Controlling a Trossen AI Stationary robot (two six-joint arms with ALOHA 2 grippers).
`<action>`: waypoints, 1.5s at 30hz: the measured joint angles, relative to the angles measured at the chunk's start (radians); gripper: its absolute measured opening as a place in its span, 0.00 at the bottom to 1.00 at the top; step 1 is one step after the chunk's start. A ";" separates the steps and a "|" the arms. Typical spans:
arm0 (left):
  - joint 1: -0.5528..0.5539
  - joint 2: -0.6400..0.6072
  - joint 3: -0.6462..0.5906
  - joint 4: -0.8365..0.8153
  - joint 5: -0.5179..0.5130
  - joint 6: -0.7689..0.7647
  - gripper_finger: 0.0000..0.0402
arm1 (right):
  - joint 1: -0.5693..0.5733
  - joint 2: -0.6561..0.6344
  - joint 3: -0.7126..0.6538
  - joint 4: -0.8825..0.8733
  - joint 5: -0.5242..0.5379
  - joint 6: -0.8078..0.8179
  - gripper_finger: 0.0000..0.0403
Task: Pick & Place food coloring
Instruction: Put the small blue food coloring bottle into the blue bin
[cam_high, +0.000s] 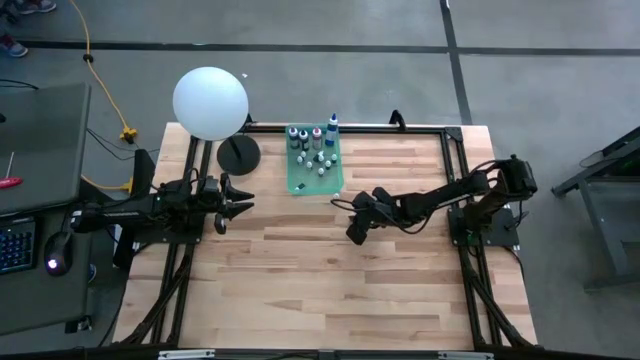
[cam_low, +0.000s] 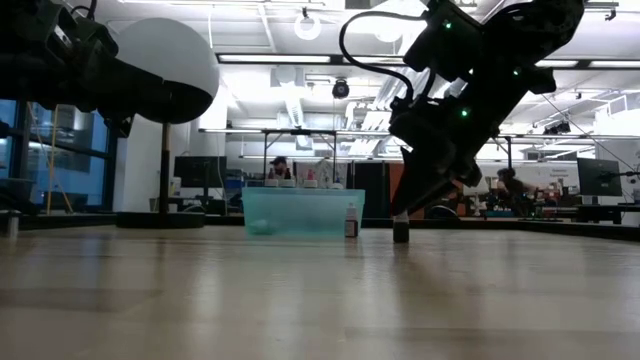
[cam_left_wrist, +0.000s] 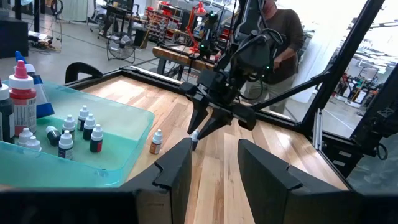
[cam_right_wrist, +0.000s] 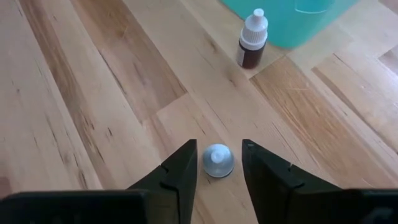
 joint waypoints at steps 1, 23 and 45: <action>0.000 0.000 0.000 0.000 0.000 0.000 0.32 | 0.000 0.000 0.000 -0.002 0.000 0.000 0.28; 0.000 0.000 0.000 0.000 0.000 0.000 0.32 | 0.000 0.000 0.003 -0.004 -0.038 0.009 0.12; 0.000 0.000 0.000 0.000 0.000 0.000 0.32 | -0.106 -0.206 0.284 -0.280 -0.040 -0.096 0.11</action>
